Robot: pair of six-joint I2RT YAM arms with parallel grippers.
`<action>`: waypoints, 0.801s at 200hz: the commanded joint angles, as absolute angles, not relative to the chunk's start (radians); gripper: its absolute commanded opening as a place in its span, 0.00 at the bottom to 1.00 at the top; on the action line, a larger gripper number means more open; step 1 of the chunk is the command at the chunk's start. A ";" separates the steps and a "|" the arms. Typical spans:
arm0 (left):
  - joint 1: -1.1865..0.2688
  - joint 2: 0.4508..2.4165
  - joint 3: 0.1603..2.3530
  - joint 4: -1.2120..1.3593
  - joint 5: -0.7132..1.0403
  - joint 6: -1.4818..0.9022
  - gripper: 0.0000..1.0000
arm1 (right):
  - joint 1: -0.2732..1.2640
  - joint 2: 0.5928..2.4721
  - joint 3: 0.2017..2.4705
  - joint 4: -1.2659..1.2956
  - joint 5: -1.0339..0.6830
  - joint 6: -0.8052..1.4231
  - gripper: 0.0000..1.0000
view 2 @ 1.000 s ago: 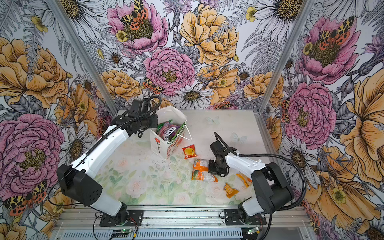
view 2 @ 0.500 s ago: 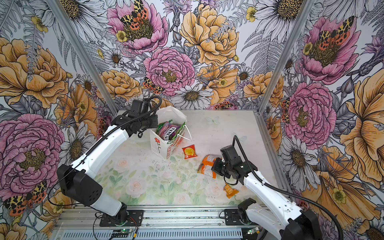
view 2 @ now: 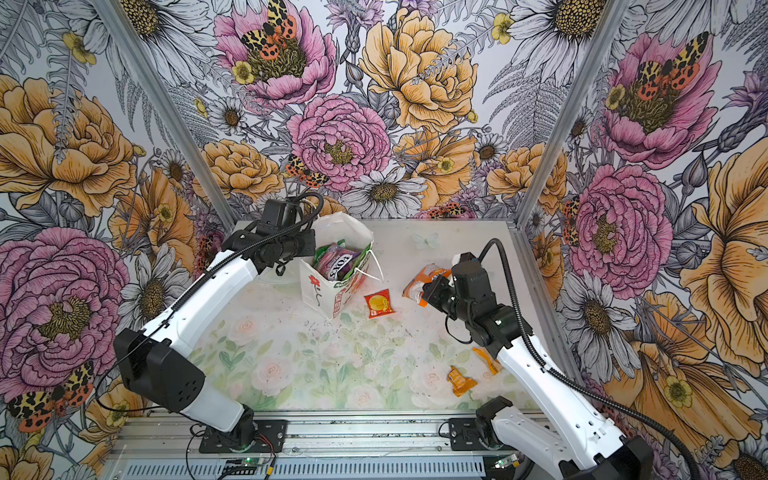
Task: Place the snacks into the paper bag
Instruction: 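Lift the orange Fox's bag with the right gripper over the paper bag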
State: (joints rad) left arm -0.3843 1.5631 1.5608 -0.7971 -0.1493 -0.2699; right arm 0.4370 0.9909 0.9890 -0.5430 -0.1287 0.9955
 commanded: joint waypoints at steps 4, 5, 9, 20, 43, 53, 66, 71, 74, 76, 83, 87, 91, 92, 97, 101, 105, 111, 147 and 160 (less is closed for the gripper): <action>-0.394 1.526 1.568 -0.724 -0.157 -0.257 0.00 | 0.433 1.075 1.158 -0.435 -0.165 0.922 0.00; -0.394 1.526 1.568 -0.724 -0.157 -0.257 0.00 | 0.433 1.079 1.164 -0.435 -0.167 0.921 0.00; -0.394 1.526 1.569 -0.724 -0.157 -0.257 0.00 | 0.433 1.094 1.184 -0.430 -0.173 0.918 0.00; -0.396 1.525 1.568 -0.724 -0.157 -0.256 0.00 | 0.434 1.136 1.253 -0.422 -0.193 0.910 0.00; -0.394 1.526 1.569 -0.724 -0.158 -0.257 0.00 | 0.450 1.220 1.390 -0.417 -0.222 0.895 0.00; -0.395 1.527 1.569 -0.724 -0.156 -0.256 0.00 | 0.463 1.253 1.444 -0.417 -0.224 0.886 0.00; -0.394 1.528 1.569 -0.724 -0.155 -0.256 0.00 | 0.483 1.295 1.507 -0.417 -0.239 0.876 0.00; -0.395 1.528 1.569 -0.724 -0.153 -0.256 0.00 | 0.488 1.314 1.530 -0.417 -0.249 0.874 0.00; -0.395 1.528 1.570 -0.724 -0.154 -0.257 0.00 | 0.492 1.325 1.543 -0.417 -0.254 0.874 0.00; -0.396 1.528 1.569 -0.723 -0.154 -0.256 0.00 | 0.495 1.331 1.551 -0.417 -0.258 0.874 0.00; -0.396 1.528 1.569 -0.723 -0.153 -0.257 0.00 | 0.507 1.355 1.579 -0.417 -0.269 0.874 0.00; -0.395 1.528 1.569 -0.724 -0.153 -0.257 0.00 | 0.514 1.368 1.593 -0.417 -0.272 0.871 0.00; -0.394 1.528 1.568 -0.724 -0.154 -0.256 0.00 | 0.522 1.380 1.606 -0.417 -0.274 0.871 0.00; -0.395 1.528 1.569 -0.724 -0.155 -0.256 0.00 | 0.523 1.383 1.609 -0.417 -0.274 0.871 0.00; -0.395 1.528 1.569 -0.724 -0.155 -0.256 0.00 | 0.533 1.396 1.623 -0.417 -0.278 0.872 0.00; -0.395 1.528 1.568 -0.724 -0.154 -0.256 0.00 | 0.539 1.407 1.633 -0.417 -0.281 0.871 0.00; -0.395 1.528 1.569 -0.724 -0.155 -0.256 0.00 | 0.547 1.417 1.645 -0.418 -0.282 0.872 0.00; -0.395 1.526 1.569 -0.724 -0.155 -0.256 0.00 | 0.558 1.432 1.658 -0.418 -0.282 0.870 0.00; -0.396 1.528 1.568 -0.724 -0.160 -0.256 0.00 | 0.606 1.493 1.691 -0.404 -0.281 0.884 0.00; -0.396 1.528 1.569 -0.724 -0.156 -0.256 0.00 | 0.616 1.507 1.693 -0.400 -0.281 0.890 0.00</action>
State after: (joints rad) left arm -0.3889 1.5631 1.5608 -0.7967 -0.1490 -0.2699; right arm 0.5983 1.4887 1.6463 -0.4652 -0.2646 0.8963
